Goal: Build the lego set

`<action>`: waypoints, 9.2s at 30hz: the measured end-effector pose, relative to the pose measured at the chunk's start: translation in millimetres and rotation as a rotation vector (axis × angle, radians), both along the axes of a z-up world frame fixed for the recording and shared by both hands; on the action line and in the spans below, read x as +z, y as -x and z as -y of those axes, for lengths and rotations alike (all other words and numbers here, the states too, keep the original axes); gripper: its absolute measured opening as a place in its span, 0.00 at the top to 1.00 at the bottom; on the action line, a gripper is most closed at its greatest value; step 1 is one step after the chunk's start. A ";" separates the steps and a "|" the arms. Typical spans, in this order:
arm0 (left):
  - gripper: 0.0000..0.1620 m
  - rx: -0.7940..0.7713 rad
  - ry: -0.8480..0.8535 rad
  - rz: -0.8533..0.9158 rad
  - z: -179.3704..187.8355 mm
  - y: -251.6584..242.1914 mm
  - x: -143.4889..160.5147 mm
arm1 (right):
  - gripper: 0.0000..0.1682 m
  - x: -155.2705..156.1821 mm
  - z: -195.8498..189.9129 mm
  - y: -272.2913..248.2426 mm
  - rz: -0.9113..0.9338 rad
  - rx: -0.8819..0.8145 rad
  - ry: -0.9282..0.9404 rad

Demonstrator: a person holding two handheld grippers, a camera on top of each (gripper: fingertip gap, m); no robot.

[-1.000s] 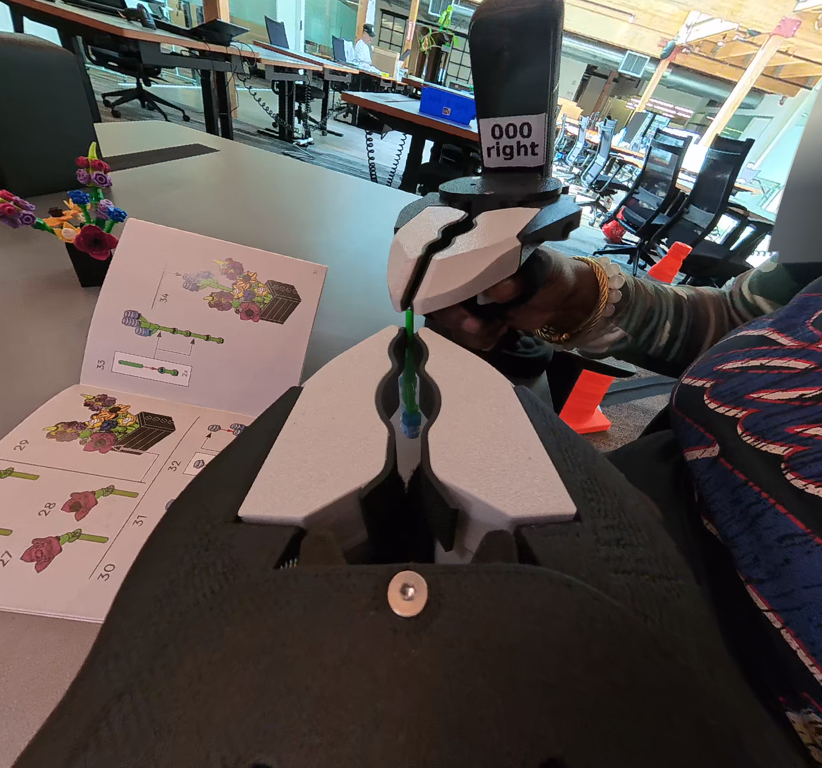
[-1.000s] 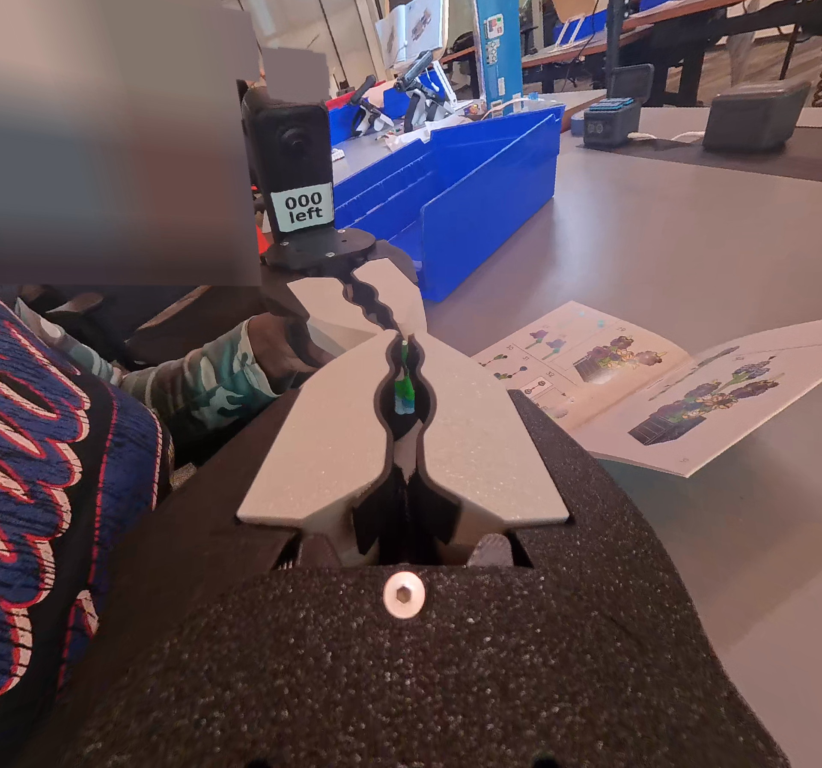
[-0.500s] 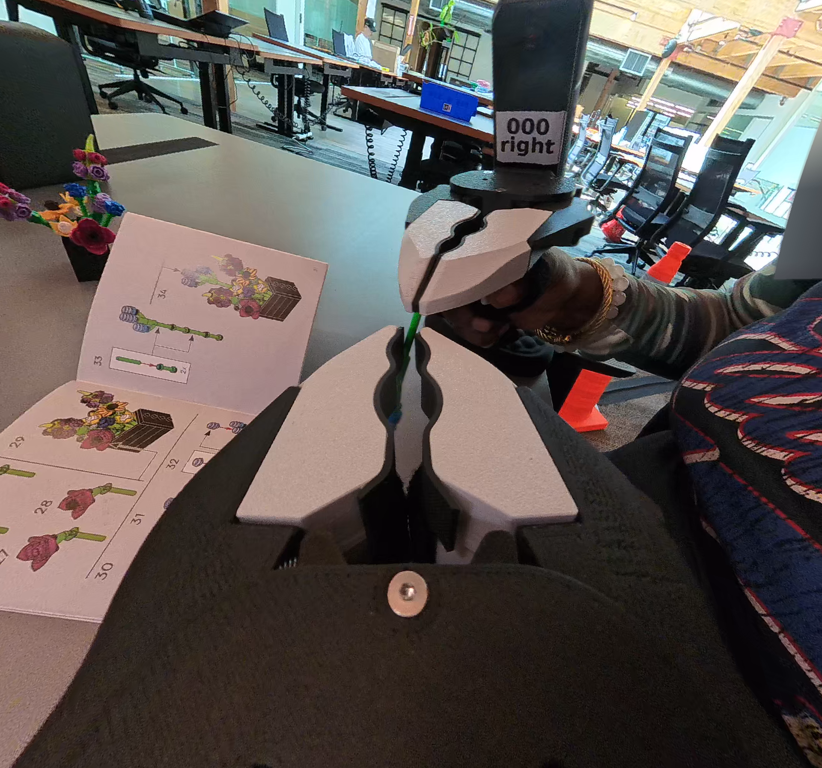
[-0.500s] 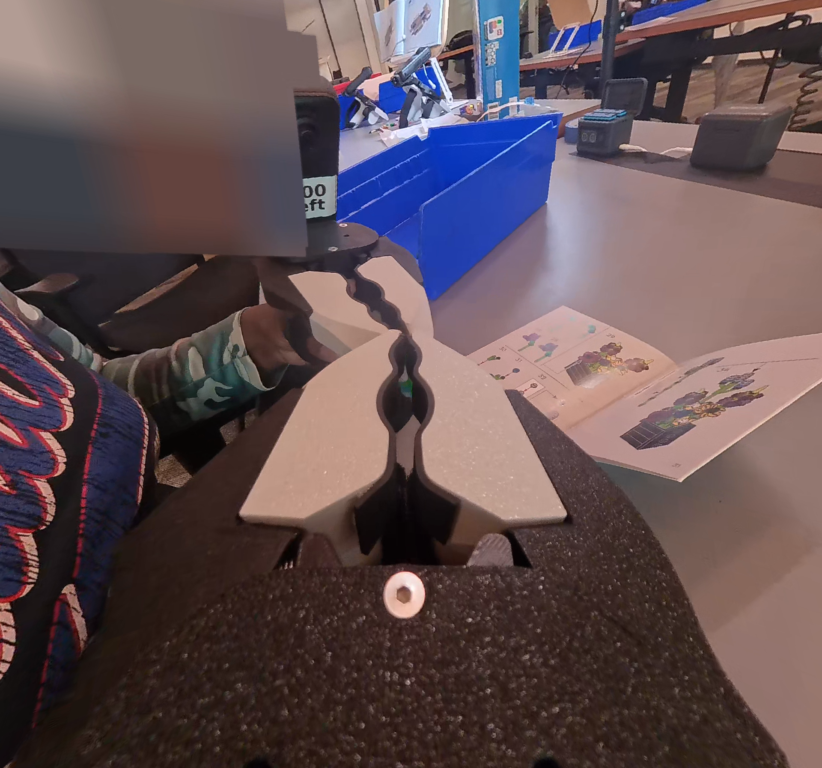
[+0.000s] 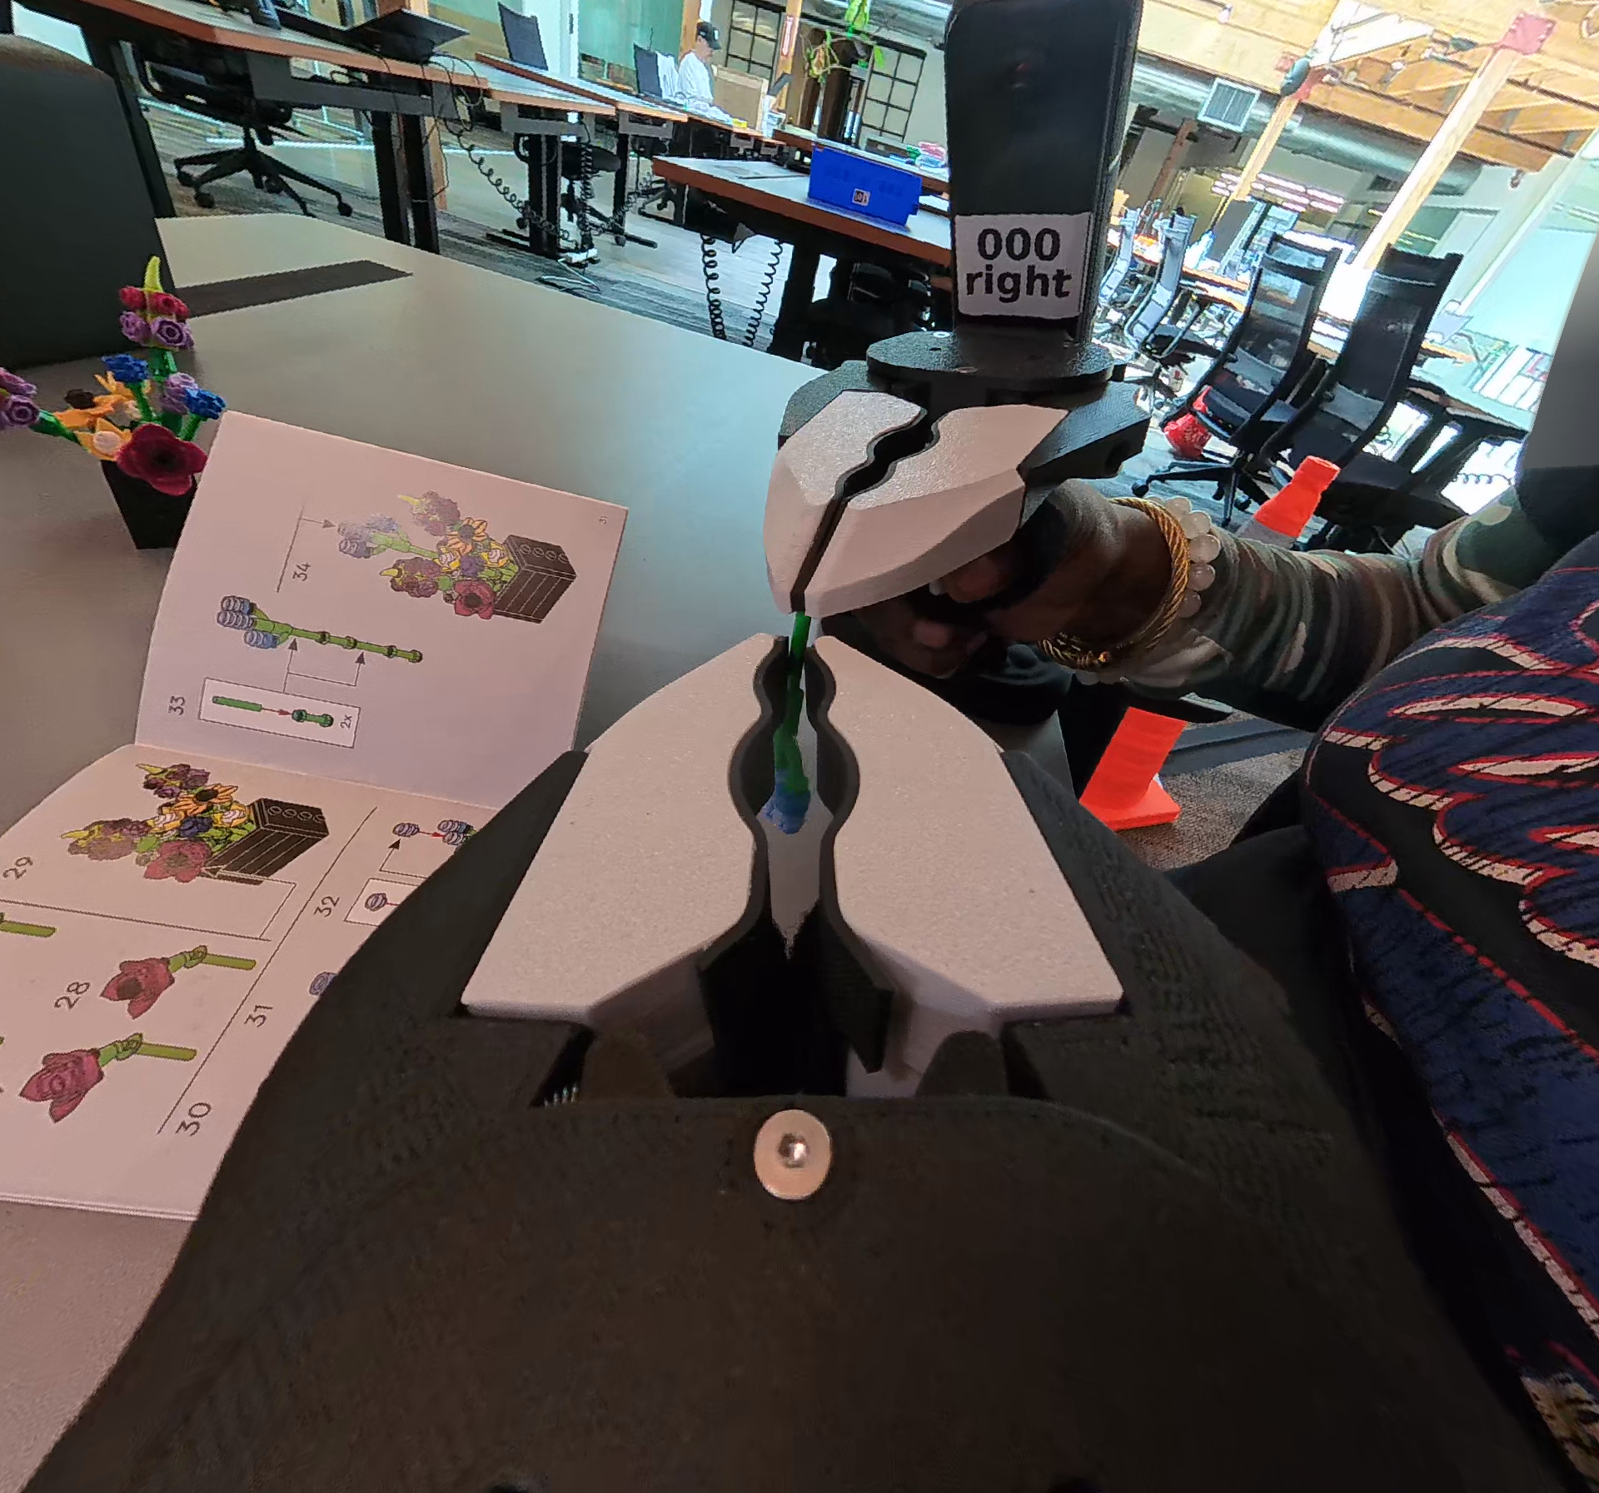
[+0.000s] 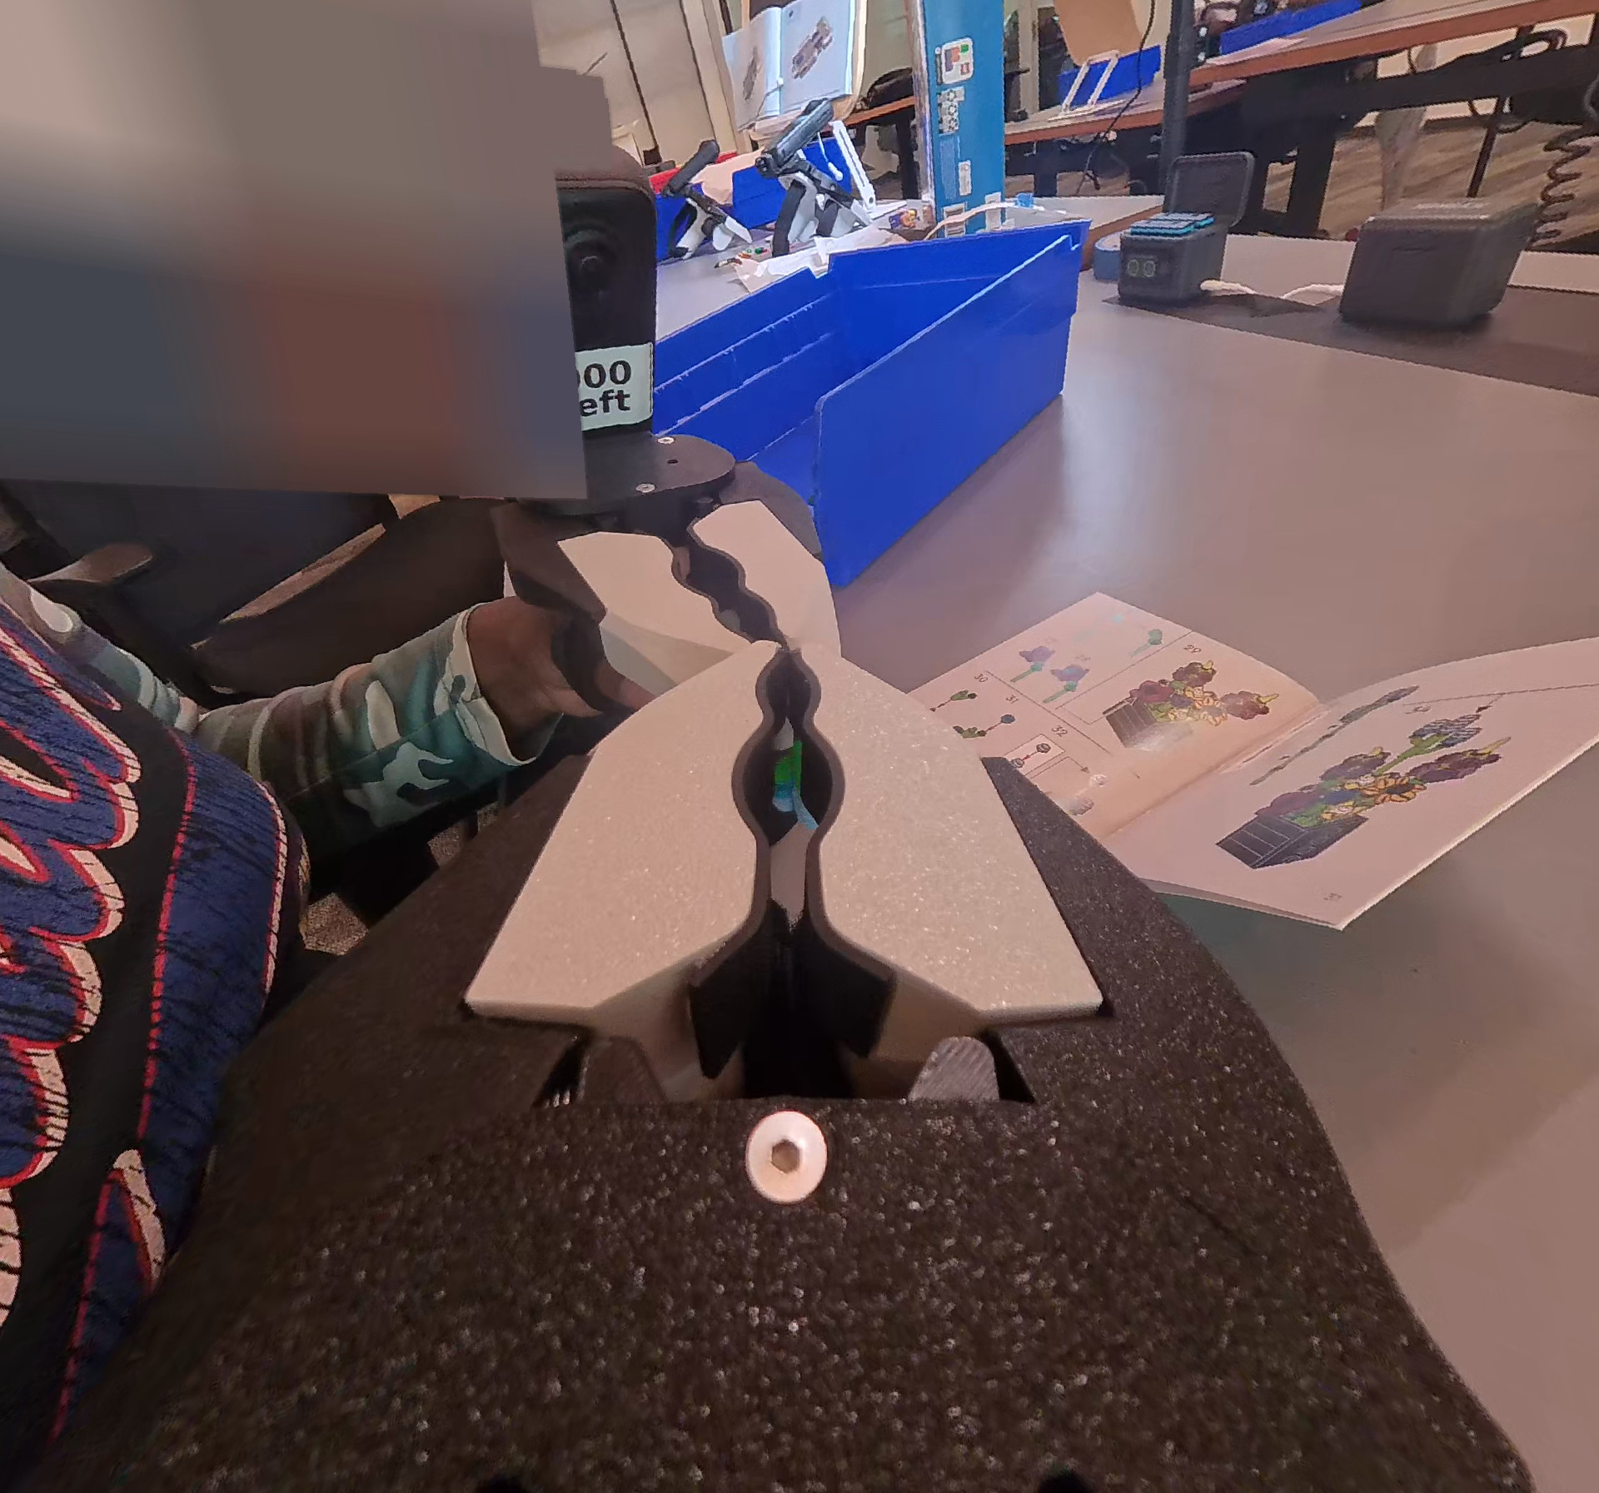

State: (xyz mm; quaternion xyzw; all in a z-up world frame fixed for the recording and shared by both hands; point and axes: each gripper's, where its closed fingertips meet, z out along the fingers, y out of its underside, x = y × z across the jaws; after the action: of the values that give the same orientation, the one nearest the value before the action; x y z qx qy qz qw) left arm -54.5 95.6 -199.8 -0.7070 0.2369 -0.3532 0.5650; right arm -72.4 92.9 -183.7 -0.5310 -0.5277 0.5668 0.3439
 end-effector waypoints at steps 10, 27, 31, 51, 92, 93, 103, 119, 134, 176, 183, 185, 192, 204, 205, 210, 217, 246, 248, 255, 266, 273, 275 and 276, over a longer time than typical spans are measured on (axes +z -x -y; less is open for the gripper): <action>0.98 -0.006 0.007 -0.007 0.0 -1.1 -2.1 | 1.00 -2.6 -0.3 -0.5 0.006 -0.006 0.020; 0.98 -0.014 0.022 -0.010 0.1 -1.9 -5.2 | 1.00 -6.4 -0.9 -1.7 0.007 -0.020 0.055; 0.98 -0.017 0.028 -0.021 0.0 -2.9 -7.1 | 1.00 -8.3 -0.7 -2.1 0.016 -0.018 0.060; 0.99 -0.019 -0.023 0.492 5.2 43.0 37.3 | 0.87 30.9 -46.4 -51.0 0.028 -0.151 -0.016; 0.99 0.004 0.055 0.219 -2.4 16.1 9.2 | 0.98 61.8 -27.7 -44.4 -0.194 -0.039 0.116; 0.99 0.006 0.057 0.231 -2.4 17.4 10.0 | 0.98 61.6 -21.1 -28.7 -0.257 0.006 0.191; 0.99 0.038 0.096 0.274 -6.5 24.2 8.3 | 0.98 15.0 -13.8 26.6 -0.280 0.117 0.420; 0.99 0.082 0.097 0.277 -9.3 28.8 6.4 | 0.98 10.5 -13.8 29.5 -0.264 0.029 0.244; 1.00 0.098 0.170 0.183 -14.2 22.5 -9.4 | 0.98 -10.6 -19.2 21.4 -0.118 -0.031 0.221; 1.00 0.071 0.150 0.114 -10.4 16.9 -12.6 | 0.98 -18.5 -9.4 20.1 -0.031 0.015 0.135; 1.00 0.062 0.151 0.128 -10.8 16.3 -11.3 | 0.98 -14.0 -12.3 18.3 -0.078 0.018 0.195; 0.99 0.060 0.153 0.135 -10.8 16.6 -10.7 | 0.92 -2.2 -17.8 16.1 -0.167 0.017 0.279; 0.99 0.055 0.155 0.144 -10.5 16.4 -9.8 | 0.98 -10.6 -12.1 21.8 -0.125 0.036 0.200; 1.00 0.070 0.167 0.129 -11.5 17.3 -13.3 | 0.98 -18.2 -10.9 21.8 -0.100 -0.010 0.168; 1.00 0.071 0.167 0.128 -11.5 17.4 -13.4 | 0.98 -18.2 -10.8 21.9 -0.099 -0.016 0.160; 1.00 0.068 0.164 0.123 -10.9 16.8 -13.5 | 0.98 -19.1 -10.2 21.7 -0.095 -0.015 0.166; 0.99 0.049 0.150 0.139 -10.0 15.1 -10.2 | 0.98 -12.9 -10.3 20.3 -0.128 0.017 0.207; 0.99 0.087 0.056 -0.112 -5.6 0.5 -16.5 | 0.97 -10.3 -9.2 -3.1 0.003 0.075 0.022; 0.99 0.088 0.049 -0.121 -5.4 0.0 -16.4 | 0.97 -10.2 -9.3 -4.5 0.004 0.075 0.017; 0.97 0.092 0.039 -0.151 -5.3 -2.2 -15.6 | 0.97 -8.4 -10.2 -7.4 0.005 0.058 0.003; 0.88 0.142 -0.030 -0.166 -7.7 -5.8 -2.1 | 0.97 -0.4 -12.3 -11.0 -0.014 0.007 -0.005; 0.90 0.189 -0.012 -0.318 -11.6 -7.9 -15.7 | 0.97 -4.8 -9.1 -10.9 -0.009 0.018 0.011; 0.90 0.188 -0.009 -0.319 -11.5 -8.6 -16.9 | 0.97 -4.8 -8.0 -10.5 -0.009 0.020 0.009; 0.90 0.189 -0.009 -0.319 -11.6 -8.5 -17.0 | 0.97 -4.8 -7.5 -10.3 -0.008 0.020 0.007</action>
State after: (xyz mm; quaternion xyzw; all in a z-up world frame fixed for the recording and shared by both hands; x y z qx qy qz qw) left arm -46.0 107.2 -216.8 -0.7706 0.2577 -0.1810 0.5540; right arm -62.1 100.4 -188.5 -0.5246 -0.5298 0.5741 0.3383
